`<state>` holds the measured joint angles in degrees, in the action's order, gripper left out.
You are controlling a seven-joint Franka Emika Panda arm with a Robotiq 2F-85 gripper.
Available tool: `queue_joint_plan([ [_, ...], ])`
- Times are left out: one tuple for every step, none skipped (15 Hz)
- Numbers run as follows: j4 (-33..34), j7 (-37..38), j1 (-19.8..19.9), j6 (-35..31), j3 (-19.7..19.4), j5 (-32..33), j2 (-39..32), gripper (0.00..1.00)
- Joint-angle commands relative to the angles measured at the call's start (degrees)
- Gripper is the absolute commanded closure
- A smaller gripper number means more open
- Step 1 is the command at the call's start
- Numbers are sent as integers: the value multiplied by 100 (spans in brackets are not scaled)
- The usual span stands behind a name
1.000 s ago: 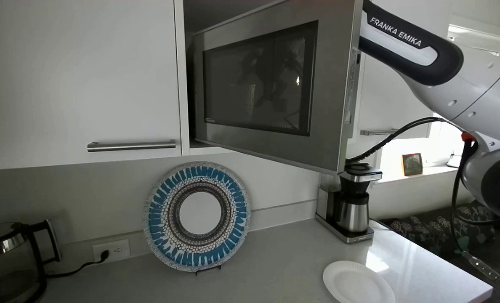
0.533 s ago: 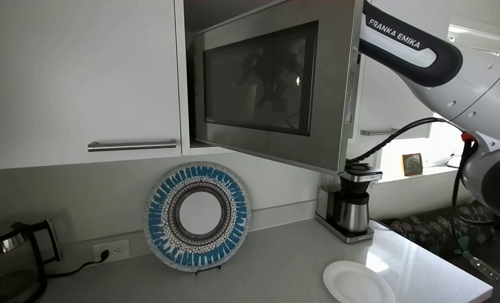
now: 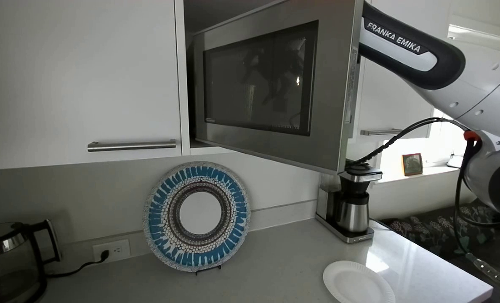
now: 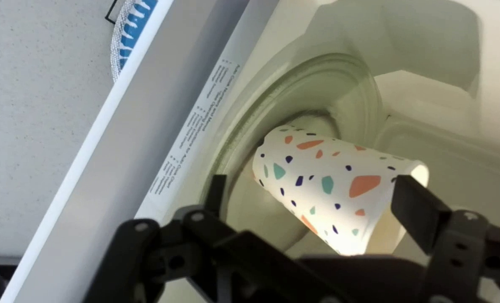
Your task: Put the cup in the microwave upright
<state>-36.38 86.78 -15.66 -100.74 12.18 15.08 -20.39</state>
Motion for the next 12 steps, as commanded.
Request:
queue_joint_plan([
  [-57,-327,-150,116,-102,491,156,0],
  [-71,-425,-189,195,-117,649,193,0],
  [-93,-533,-221,283,-131,809,248,0],
  [-89,-625,-238,427,-126,905,297,0],
  [-97,-708,-267,512,-141,1057,369,0],
  [-94,-789,-287,601,-143,1179,432,0],
  [-98,-843,-292,727,-136,1257,515,0],
  [-104,-918,-286,825,-120,1314,579,0],
  [-115,-967,-278,970,-110,1353,644,0],
  [-128,-1015,-275,1147,-103,1382,716,0],
  [-139,-1064,-280,1337,-99,1417,777,0],
  [-148,-1111,-288,1563,-94,1447,839,0],
])
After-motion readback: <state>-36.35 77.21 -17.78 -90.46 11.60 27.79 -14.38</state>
